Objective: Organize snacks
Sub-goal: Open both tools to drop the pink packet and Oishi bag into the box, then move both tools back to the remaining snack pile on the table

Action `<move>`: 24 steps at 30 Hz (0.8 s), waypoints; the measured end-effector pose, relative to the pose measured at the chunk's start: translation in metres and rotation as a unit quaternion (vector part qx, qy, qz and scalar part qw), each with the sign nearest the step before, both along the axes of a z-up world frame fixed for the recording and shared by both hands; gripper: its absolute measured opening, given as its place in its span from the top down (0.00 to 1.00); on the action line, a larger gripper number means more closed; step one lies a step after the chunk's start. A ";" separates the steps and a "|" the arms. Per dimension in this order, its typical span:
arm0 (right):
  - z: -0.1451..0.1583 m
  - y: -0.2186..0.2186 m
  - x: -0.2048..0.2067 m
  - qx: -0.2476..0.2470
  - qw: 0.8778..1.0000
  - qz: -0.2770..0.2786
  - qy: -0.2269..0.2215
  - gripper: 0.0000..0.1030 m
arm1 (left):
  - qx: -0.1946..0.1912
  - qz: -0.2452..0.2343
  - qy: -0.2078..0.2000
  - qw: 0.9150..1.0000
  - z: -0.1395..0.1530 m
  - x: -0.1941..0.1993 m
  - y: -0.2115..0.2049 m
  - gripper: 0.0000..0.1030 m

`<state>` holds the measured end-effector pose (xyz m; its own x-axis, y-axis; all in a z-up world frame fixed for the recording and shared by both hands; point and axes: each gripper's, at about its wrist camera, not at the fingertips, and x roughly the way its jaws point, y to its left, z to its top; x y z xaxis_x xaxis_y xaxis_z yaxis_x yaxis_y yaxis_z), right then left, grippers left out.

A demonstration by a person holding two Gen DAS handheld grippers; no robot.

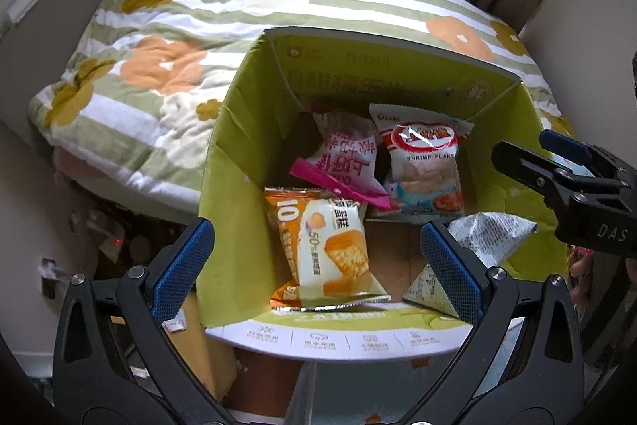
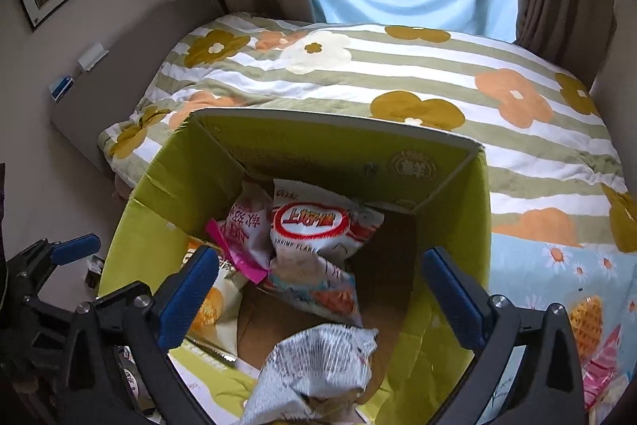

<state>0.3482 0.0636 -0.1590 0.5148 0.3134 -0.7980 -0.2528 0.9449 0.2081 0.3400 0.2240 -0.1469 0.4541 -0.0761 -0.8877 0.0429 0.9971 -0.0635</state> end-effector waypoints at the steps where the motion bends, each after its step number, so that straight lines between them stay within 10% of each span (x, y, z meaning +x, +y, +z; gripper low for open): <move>1: 0.001 -0.001 -0.003 0.002 1.000 -0.002 0.000 0.01 | -0.001 -0.002 -0.002 1.000 0.002 -0.002 0.000 0.01; 24: 0.066 -0.057 -0.085 -0.002 0.994 -0.100 -0.047 0.01 | -0.032 -0.123 -0.056 0.990 0.044 -0.032 -0.070 0.01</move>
